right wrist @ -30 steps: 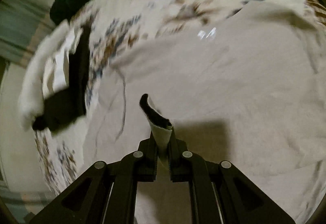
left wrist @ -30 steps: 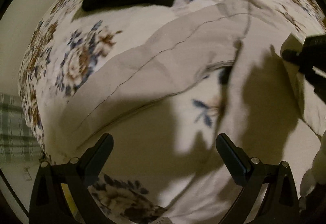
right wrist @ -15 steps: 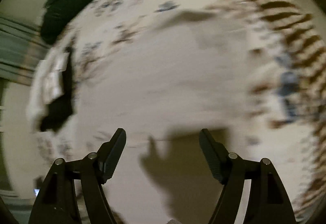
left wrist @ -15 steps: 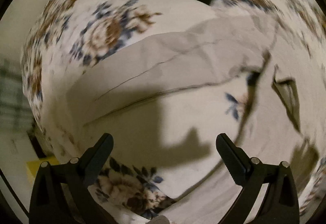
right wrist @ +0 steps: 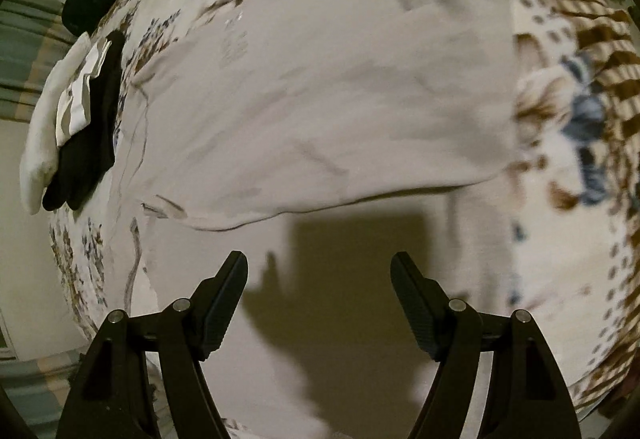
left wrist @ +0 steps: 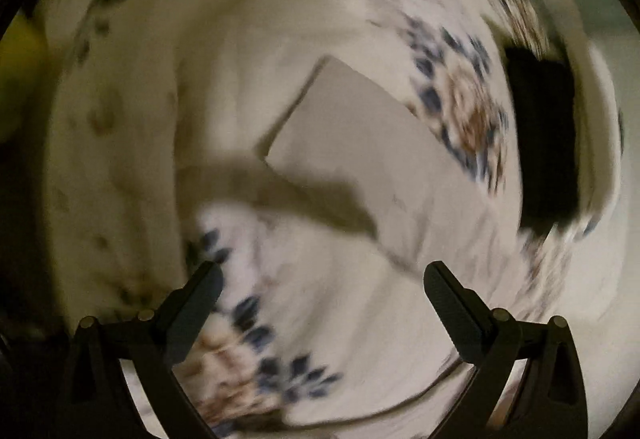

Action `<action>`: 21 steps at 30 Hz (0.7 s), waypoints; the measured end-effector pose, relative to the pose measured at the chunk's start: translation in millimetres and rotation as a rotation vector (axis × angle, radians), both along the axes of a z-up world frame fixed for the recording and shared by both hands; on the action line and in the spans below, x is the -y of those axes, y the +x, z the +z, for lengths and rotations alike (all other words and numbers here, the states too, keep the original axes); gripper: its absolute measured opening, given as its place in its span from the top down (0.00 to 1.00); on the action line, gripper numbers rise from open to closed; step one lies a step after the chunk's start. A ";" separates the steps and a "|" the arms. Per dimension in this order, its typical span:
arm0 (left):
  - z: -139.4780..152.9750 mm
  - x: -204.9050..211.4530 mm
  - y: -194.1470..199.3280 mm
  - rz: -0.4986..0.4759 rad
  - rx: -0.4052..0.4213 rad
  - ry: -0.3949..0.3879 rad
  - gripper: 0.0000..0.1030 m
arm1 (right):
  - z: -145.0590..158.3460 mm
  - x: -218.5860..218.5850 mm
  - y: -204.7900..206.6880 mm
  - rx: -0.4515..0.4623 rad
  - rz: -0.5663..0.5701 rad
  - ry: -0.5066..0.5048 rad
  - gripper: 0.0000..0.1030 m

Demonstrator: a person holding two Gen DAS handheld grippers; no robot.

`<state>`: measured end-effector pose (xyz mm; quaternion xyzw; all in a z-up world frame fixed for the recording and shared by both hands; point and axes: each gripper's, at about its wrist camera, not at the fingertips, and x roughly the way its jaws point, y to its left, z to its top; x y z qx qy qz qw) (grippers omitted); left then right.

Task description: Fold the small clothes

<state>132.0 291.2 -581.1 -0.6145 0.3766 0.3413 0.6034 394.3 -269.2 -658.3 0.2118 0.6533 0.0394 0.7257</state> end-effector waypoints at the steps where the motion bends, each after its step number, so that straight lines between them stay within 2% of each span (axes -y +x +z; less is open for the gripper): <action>1: -8.4 -4.6 0.7 0.040 0.025 -0.023 0.00 | -1.6 -5.1 1.1 -0.001 0.004 0.002 0.26; 4: -19.8 -13.4 5.8 0.115 0.064 -0.023 0.03 | -4.5 -23.1 8.7 -0.003 0.010 -0.006 0.26; 7: -22.7 -26.5 8.3 0.151 0.090 0.016 0.18 | -4.8 -36.6 14.3 -0.007 0.022 -0.009 0.26; 9: -25.2 -31.8 5.2 0.175 0.088 0.034 0.50 | -3.0 -45.8 17.2 0.000 0.043 -0.016 0.26; 10: -27.0 -33.6 1.7 0.195 0.090 0.035 0.56 | -2.3 -50.3 18.3 0.003 0.052 -0.020 0.26; 11: -27.3 -35.2 0.6 0.210 0.097 0.044 0.76 | -1.7 -52.1 18.7 0.005 0.056 -0.023 0.26; 12: -25.7 -36.8 1.3 0.218 0.096 0.055 0.91 | -1.1 -56.5 19.6 0.009 0.063 -0.023 0.26; 15: -12.9 -42.1 2.4 0.212 0.094 0.115 0.96 | -0.6 -62.9 21.0 0.014 0.069 -0.026 0.26; 21: 49.4 -47.5 23.2 0.101 0.116 0.304 0.97 | 4.9 -65.6 23.8 0.045 0.081 -0.071 0.26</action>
